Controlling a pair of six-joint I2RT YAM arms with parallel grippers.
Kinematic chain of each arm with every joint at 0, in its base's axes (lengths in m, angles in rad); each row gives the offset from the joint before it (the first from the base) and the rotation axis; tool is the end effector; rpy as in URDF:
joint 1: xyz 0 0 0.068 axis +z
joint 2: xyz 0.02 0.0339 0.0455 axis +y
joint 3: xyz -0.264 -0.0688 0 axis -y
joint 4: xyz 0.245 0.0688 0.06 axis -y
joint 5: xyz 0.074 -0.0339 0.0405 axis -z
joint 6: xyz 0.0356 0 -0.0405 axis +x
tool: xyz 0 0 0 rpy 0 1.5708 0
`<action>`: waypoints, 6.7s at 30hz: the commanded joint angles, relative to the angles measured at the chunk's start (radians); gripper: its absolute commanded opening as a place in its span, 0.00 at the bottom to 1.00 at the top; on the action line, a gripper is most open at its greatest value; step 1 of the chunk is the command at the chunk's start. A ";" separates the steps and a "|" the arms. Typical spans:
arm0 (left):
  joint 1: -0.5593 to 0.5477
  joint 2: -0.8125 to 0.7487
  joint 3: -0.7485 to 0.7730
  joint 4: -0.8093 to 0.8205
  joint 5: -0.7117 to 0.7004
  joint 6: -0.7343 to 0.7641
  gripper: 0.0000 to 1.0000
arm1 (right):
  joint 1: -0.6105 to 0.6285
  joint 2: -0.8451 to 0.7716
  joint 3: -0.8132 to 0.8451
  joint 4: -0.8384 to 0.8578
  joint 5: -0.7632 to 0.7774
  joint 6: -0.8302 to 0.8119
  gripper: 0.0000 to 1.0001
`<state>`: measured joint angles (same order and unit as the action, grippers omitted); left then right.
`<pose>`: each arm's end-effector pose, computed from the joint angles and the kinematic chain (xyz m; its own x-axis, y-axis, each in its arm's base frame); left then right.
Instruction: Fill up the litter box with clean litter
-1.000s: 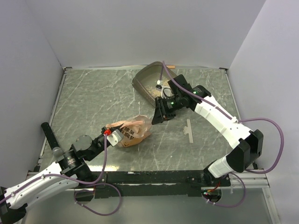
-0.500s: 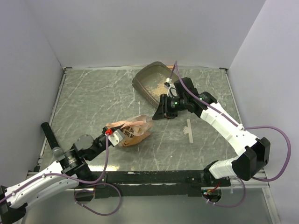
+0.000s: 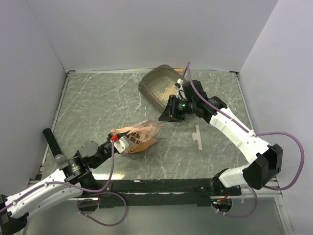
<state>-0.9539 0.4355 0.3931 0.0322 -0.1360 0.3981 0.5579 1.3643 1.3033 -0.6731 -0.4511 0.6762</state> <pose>0.0833 -0.1091 0.2733 0.2774 0.2727 -0.9212 0.6749 0.6271 0.3889 0.2402 0.1682 0.3458 -0.9133 0.0940 -0.3963 -0.2301 0.6838 0.6924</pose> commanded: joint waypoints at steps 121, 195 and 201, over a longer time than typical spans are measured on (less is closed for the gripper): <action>-0.020 0.068 0.035 0.146 0.018 -0.024 0.01 | -0.481 -0.424 -1.087 1.337 -0.722 0.599 0.00; -0.017 0.016 0.026 0.173 -0.191 -0.031 0.01 | -0.599 0.225 -0.458 1.287 -0.249 0.584 0.00; -0.016 0.029 0.026 0.175 -0.191 -0.030 0.01 | -0.601 0.210 -0.306 0.832 -0.114 0.236 0.00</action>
<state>-0.9684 0.4633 0.3931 0.1184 -0.3206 0.3759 -0.0372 1.5978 0.8734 0.4122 -0.6689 1.1965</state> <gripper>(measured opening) 0.037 0.337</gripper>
